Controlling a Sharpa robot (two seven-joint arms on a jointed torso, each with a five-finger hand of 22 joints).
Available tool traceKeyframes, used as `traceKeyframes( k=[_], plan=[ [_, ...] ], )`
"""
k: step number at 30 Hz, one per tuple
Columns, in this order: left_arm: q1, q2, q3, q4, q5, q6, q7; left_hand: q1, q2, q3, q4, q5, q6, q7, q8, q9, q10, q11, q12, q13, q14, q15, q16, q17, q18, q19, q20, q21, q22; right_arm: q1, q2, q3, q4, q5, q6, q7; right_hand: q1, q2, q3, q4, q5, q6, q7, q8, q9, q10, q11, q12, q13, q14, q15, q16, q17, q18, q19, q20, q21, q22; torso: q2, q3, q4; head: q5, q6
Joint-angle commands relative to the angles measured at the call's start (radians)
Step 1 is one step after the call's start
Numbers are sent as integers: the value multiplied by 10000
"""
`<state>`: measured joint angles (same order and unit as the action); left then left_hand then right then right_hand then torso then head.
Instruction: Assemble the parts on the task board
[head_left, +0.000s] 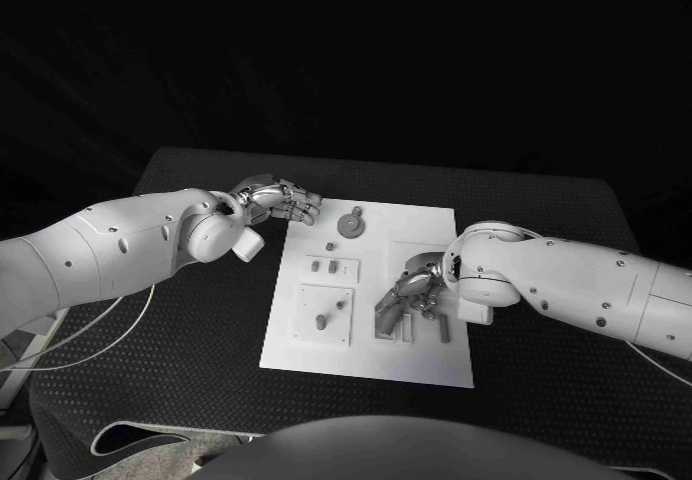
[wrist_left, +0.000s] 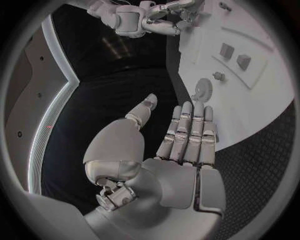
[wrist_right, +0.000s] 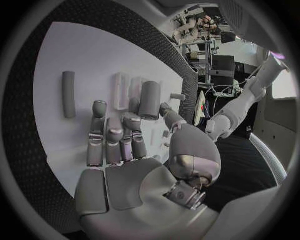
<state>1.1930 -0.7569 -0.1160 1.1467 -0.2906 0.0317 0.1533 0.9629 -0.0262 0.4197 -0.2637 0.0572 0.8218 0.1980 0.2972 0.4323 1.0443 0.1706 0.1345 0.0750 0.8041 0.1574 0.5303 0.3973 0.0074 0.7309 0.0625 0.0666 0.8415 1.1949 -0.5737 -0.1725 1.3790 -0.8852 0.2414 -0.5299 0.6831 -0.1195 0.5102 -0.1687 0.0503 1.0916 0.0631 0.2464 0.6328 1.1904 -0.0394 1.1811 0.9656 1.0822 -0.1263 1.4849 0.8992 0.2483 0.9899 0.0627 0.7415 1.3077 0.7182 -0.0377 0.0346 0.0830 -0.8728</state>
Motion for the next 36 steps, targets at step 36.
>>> traceKeyframes(
  k=[36],
  plan=[
    [9, 24, 3, 3, -107, 215, 10, -95, 6, 56, -26, -33, -72, -16, 72, -12, -84, 0, 4, -2, -54, 41, -83, 33, -74, -64, 7, 43, -7, -169, 119, -127, 688, -3787, -1316, 793, -73, -11, 261, -332, 26, 38, 48, -14, 3, 44, -35, 39, 31, 56, -114, 37, -48, 135, 79, -110, 32, 172, -1, -1, -8, 41, 2]
  ],
)
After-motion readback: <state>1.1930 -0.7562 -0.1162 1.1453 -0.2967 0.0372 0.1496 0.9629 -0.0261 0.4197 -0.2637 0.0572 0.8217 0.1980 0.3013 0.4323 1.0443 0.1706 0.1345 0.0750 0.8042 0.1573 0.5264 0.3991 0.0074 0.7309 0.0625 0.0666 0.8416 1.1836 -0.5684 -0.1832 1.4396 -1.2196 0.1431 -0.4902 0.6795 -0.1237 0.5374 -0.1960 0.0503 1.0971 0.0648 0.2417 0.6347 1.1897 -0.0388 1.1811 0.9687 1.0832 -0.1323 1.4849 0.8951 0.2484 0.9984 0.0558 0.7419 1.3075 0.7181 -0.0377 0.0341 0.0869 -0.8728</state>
